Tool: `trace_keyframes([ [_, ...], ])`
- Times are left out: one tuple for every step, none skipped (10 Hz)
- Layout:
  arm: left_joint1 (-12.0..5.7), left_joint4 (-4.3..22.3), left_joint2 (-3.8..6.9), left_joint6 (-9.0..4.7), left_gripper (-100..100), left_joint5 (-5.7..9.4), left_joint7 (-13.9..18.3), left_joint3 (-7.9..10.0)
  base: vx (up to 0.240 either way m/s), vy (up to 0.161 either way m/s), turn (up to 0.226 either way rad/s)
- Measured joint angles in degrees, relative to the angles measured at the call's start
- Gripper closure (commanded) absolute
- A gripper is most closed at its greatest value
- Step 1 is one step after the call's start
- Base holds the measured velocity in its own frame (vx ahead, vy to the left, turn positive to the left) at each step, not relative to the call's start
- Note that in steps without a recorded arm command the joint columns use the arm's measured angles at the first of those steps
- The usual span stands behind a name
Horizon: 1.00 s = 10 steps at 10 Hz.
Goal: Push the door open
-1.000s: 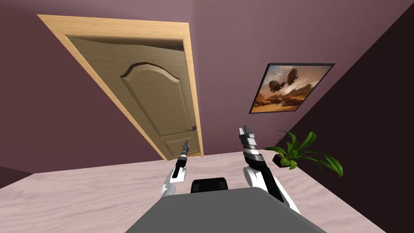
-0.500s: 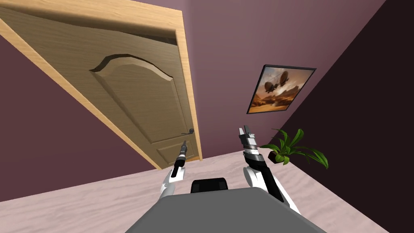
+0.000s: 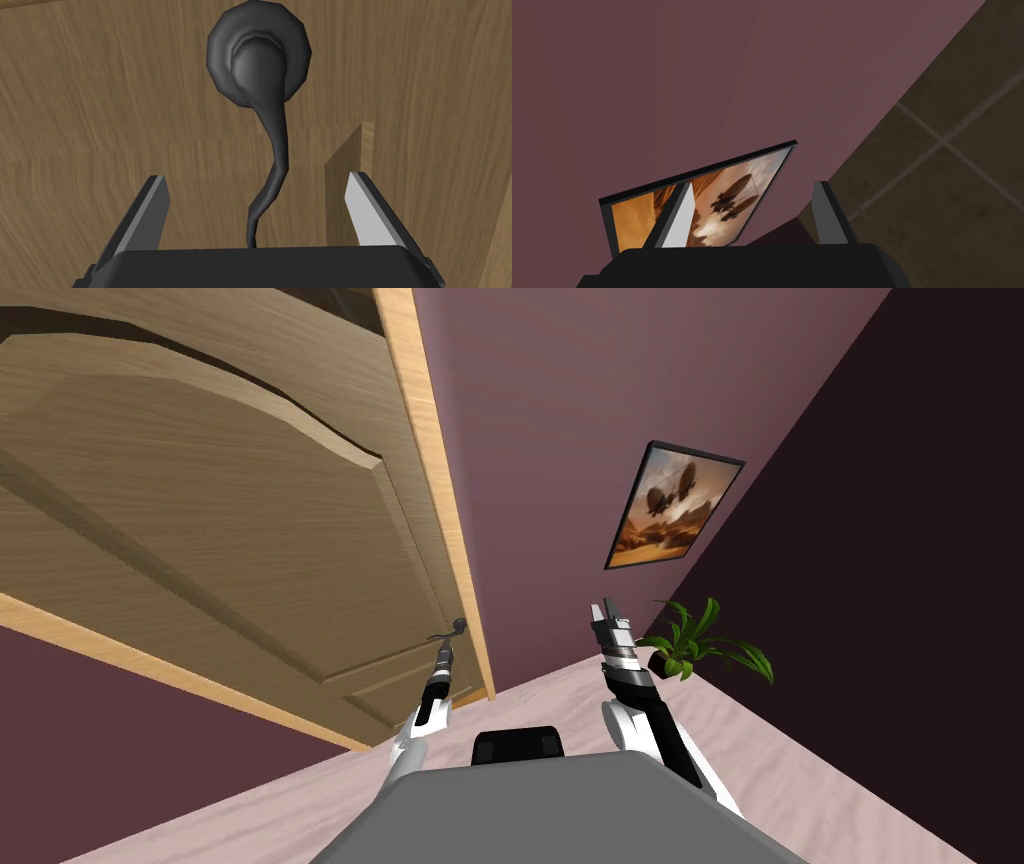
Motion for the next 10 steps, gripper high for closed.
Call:
trace_keyframes([
  [-0.35,0.44,-0.06,-0.09,-100,0.33,-0.34,0.95,0.104,0.03,-0.089],
  [-1.0,1.55,-0.04,-0.47,-100,0.61,-0.68,1.73,0.148,0.043,-0.218],
  [-1.78,2.82,0.1,-0.86,-100,1.05,-1.0,2.9,0.187,0.049,-0.225],
  [-2.32,3.58,-0.09,-1.08,-100,1.44,-1.47,4.01,0.081,0.024,-0.037],
  [-2.41,3.63,-0.12,-1.12,100,1.48,-1.59,4.13,-0.014,-0.003,0.035],
  [-2.37,3.59,-0.1,-1.1,100,1.45,-1.52,4.05,-0.03,-0.009,0.023],
  [-2.33,3.6,-0.09,-1.05,100,1.52,-1.41,4.12,-0.023,-0.005,-0.011],
  [-2.29,3.64,-0.08,-1.01,100,1.49,-1.39,4.08,-0.014,-0.001,-0.009],
  [-2.24,3.7,-0.1,-0.96,100,1.47,-1.41,4.05,-0.007,-0.001,-0.002],
  [-2.2,3.73,-0.13,-0.93,100,1.46,-1.42,4.02,0.0,0.0,0.0],
])
